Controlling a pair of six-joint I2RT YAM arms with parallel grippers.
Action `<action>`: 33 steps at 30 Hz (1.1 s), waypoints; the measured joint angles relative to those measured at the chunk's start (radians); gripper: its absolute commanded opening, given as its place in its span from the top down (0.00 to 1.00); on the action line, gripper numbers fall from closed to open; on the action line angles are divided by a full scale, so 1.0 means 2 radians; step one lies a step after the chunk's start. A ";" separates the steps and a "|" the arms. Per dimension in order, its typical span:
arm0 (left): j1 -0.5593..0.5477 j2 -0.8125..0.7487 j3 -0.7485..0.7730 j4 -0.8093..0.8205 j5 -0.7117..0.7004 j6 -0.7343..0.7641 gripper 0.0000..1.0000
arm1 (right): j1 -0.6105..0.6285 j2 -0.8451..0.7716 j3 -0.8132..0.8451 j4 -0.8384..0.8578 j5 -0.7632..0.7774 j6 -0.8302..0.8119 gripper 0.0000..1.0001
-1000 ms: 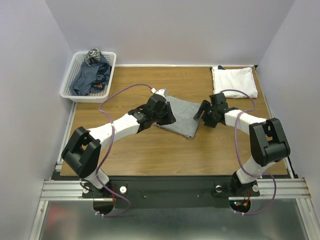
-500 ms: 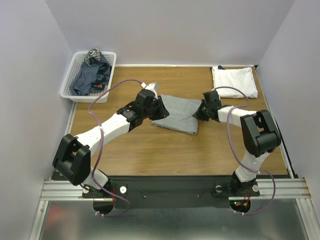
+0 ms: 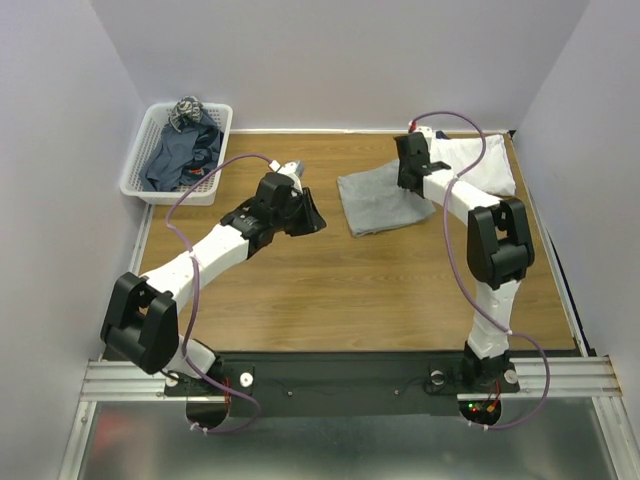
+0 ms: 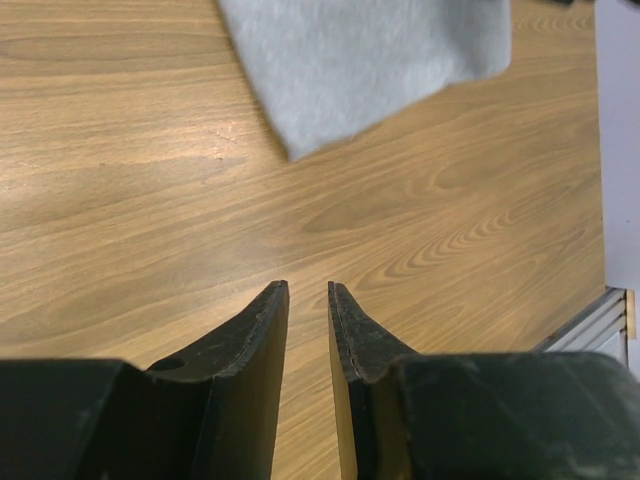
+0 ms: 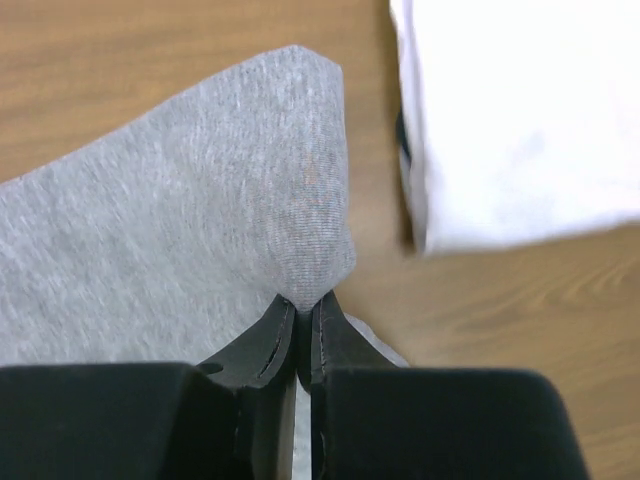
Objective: Fold and stack the tank tops
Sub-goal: Neatly place the folded tank top to the corner
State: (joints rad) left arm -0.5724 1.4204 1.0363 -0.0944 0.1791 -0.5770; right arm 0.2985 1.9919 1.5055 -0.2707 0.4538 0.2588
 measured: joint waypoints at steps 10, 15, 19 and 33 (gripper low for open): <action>0.027 0.021 0.003 -0.008 0.028 0.029 0.66 | -0.003 0.081 0.144 -0.029 0.092 -0.132 0.99; 0.038 0.039 0.011 -0.008 0.043 0.039 0.66 | -0.012 0.103 0.204 -0.034 0.123 -0.185 1.00; 0.044 0.051 0.013 -0.008 0.053 0.043 0.66 | -0.021 0.121 0.248 -0.036 0.140 -0.219 1.00; 0.058 0.077 0.013 -0.007 0.081 0.049 0.66 | -0.035 0.136 0.328 -0.041 0.164 -0.288 0.99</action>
State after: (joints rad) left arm -0.4564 1.5753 1.0630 -0.1093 0.3408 -0.4782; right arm 0.2279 2.2635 2.1620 -0.3519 0.7815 -0.3164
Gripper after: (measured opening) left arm 0.338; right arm 0.086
